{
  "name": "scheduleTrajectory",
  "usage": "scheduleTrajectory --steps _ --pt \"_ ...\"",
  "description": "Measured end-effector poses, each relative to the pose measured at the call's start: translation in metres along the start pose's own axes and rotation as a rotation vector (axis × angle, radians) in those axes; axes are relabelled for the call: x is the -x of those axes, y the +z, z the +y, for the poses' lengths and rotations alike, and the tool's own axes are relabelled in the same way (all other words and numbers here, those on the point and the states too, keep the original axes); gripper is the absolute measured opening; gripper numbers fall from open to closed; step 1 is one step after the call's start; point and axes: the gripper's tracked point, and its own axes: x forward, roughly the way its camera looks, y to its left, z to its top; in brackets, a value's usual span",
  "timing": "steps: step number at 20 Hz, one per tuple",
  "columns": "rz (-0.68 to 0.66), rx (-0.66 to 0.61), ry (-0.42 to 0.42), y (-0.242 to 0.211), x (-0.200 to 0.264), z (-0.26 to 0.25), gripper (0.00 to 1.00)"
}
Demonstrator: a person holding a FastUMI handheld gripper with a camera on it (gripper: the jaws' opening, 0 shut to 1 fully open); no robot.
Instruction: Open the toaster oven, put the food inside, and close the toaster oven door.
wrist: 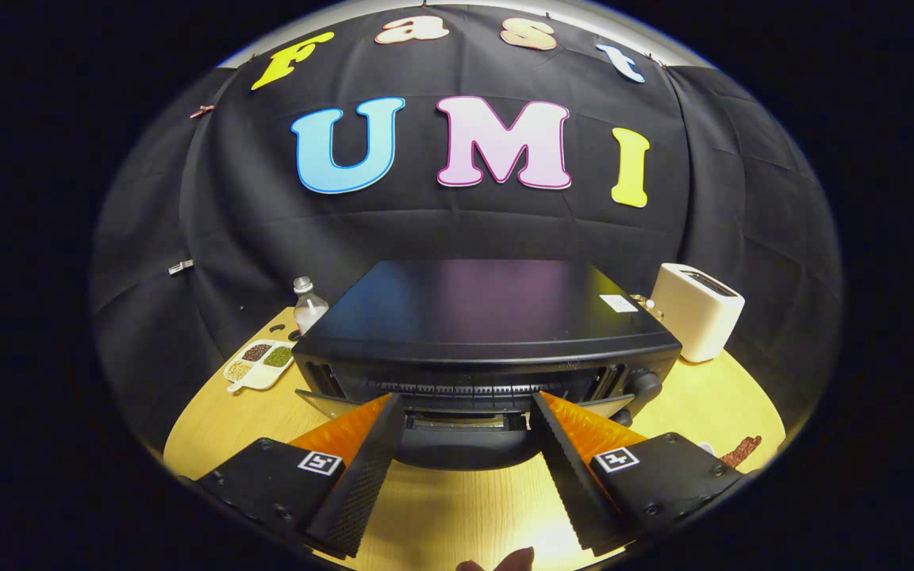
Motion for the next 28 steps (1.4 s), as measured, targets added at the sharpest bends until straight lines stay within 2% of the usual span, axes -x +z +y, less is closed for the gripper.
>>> scheduleTrajectory --steps 10,15,19,24,28 --pt "0.111 0.034 -0.009 -0.064 0.034 0.001 0.99" --pt "0.253 -0.015 0.002 -0.108 0.037 -0.001 0.97" --pt "0.359 -0.001 0.035 -0.142 0.039 -0.003 0.98" --pt "0.383 -0.005 0.058 -0.145 0.047 -0.015 0.97" --pt "0.339 0.053 0.136 -0.128 0.064 -0.021 0.98"
